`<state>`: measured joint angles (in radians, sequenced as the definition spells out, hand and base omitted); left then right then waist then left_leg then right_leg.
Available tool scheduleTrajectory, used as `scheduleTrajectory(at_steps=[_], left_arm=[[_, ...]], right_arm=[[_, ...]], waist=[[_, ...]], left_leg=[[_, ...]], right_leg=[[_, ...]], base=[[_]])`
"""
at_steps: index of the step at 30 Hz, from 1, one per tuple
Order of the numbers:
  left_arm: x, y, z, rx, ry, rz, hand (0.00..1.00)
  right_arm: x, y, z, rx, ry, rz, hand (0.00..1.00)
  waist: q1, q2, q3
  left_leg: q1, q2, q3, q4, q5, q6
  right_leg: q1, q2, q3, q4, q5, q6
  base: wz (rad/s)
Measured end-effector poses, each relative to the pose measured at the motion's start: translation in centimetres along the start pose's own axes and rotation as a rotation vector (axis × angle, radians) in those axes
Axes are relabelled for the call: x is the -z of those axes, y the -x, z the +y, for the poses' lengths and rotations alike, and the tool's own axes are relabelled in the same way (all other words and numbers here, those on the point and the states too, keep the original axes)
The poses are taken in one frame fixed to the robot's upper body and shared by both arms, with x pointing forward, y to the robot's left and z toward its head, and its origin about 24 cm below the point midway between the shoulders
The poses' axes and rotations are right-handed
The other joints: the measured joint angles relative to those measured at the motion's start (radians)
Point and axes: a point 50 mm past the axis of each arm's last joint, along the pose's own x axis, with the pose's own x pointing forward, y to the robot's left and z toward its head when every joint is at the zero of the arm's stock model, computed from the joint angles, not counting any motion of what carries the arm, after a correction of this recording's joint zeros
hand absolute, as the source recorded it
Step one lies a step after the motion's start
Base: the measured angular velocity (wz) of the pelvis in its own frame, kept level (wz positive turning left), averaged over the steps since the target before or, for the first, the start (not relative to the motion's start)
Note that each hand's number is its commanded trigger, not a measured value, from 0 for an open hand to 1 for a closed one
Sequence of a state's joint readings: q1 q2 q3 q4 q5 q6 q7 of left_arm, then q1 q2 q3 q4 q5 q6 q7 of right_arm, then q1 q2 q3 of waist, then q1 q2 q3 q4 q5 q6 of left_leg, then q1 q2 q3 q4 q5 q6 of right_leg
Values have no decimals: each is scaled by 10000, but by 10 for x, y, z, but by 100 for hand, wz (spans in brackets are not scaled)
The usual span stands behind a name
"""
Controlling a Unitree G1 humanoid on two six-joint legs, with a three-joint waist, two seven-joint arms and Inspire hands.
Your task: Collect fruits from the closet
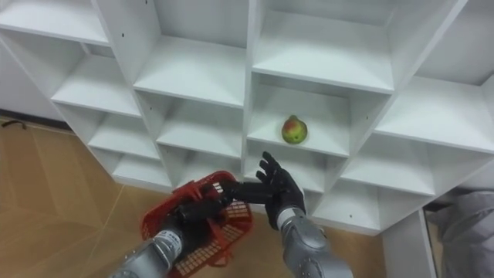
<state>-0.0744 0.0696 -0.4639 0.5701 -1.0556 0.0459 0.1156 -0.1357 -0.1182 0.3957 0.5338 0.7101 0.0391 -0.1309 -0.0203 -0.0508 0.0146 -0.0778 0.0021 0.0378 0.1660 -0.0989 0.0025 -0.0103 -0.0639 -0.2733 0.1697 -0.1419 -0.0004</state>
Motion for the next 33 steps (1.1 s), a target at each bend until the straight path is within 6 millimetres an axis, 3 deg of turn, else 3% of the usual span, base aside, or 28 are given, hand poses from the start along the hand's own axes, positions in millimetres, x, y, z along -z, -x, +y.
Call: scheduleTrajectory(at_steps=[10, 20, 28, 33], left_arm=[[-3, 15, 45, -1417, 654, -181, 100], [19, 38, 95, -3219, 696, 338, 100], [36, 51, 119, -4205, 190, 917, 100], [42, 57, 131, -4559, -137, 1221, 100]], right_arm=[[-11, 0, -18, 462, -289, -249, 0], [-25, 8, -31, 823, -560, -885, 0], [-28, 10, -41, 1349, -79, -1060, 0], [-41, 13, -50, 2191, 345, -1673, 0]], waist=[[-15, 12, 0], [13, 12, -28], [153, 19, -38], [295, -11, -96]], left_leg=[[288, 12, 49, -27, -32, 7], [556, -10, 80, -65, -98, 17], [673, 2, 138, -75, -116, 14], [726, -2, 149, -56, -144, 24]], right_leg=[[240, 23, 114, 4, -11, 3], [465, 11, 144, -11, -61, 53], [553, 20, 206, -6, -60, 51], [611, 17, 213, -1, -74, 61]], base=[[-2], [0], [-1], [0]])
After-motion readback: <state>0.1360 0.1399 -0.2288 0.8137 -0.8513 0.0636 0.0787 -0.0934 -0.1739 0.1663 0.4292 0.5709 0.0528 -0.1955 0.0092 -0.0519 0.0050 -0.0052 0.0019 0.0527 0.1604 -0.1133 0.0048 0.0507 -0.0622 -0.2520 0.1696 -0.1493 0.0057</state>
